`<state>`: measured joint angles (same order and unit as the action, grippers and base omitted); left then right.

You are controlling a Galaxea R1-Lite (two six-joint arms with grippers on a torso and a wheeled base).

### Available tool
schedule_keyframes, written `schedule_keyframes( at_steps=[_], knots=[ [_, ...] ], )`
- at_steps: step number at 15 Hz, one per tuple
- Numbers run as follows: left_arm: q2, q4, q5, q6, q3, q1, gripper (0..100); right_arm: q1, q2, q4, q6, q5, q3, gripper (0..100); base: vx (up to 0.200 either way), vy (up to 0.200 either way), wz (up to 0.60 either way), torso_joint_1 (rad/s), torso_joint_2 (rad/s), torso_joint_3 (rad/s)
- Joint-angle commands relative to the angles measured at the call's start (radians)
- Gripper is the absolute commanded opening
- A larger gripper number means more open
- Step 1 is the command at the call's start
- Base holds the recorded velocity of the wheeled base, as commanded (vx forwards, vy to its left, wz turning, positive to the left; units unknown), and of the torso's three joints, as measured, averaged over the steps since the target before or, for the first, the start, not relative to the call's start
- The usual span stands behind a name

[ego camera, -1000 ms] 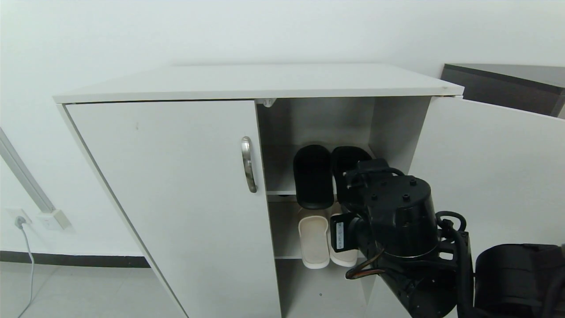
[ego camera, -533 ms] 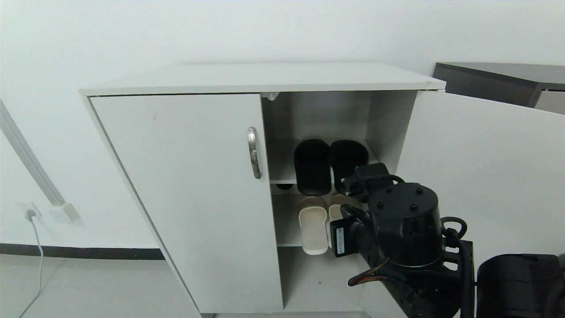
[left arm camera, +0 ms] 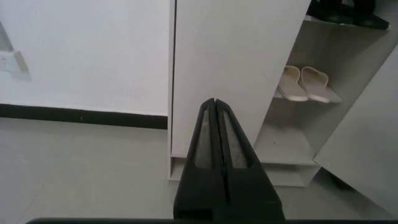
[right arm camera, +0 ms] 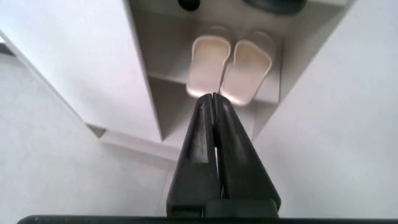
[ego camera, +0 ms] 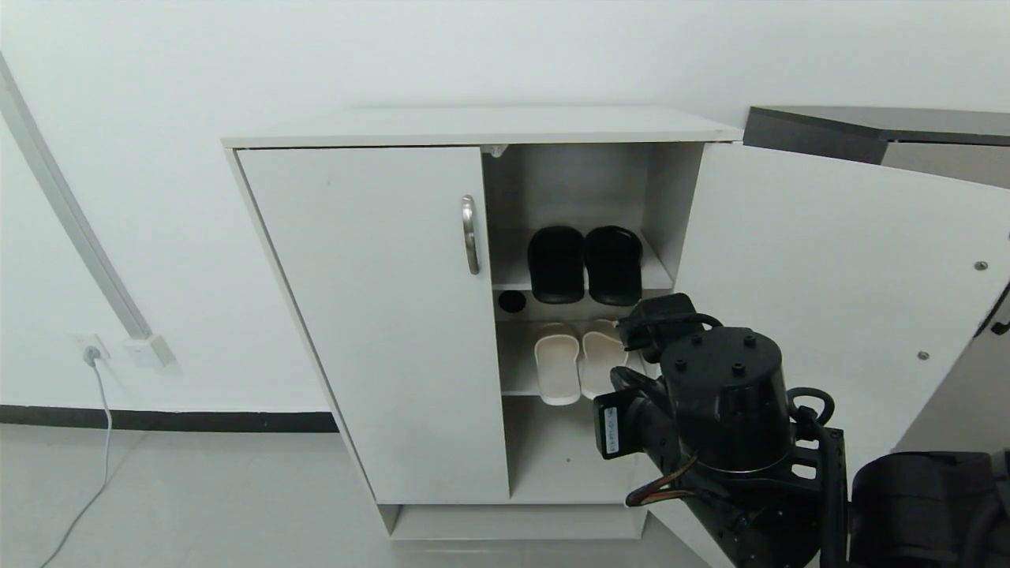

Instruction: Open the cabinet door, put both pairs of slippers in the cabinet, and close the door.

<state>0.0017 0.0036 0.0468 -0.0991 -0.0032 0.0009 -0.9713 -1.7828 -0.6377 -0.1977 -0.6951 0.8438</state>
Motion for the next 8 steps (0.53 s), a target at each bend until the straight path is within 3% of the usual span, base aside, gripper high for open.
schedule_keyframes(
  at_steps=[1, 3, 8],
  knots=[
    [0.001, -0.001, 0.001, -0.001, 0.0, 0.001, 0, -0.001, -0.006, 0.0, 0.0, 0.0, -0.002, 0, -0.2, 0.0, 0.0, 0.012, 0.0, 0.002],
    [0.001, -0.001, 0.002, -0.001, 0.0, 0.001, 0, -0.001, -0.017, -0.002, 0.0, 0.0, -0.003, 0, -0.2, 0.0, 0.0, 0.002, 0.0, 0.007],
    [0.001, -0.001, 0.002, -0.001, 0.0, 0.001, 0, -0.001, -0.026, -0.002, 0.0, 0.002, -0.005, 0, 0.0, 0.0, 0.0, 0.0, 0.0, 0.0]
  ],
)
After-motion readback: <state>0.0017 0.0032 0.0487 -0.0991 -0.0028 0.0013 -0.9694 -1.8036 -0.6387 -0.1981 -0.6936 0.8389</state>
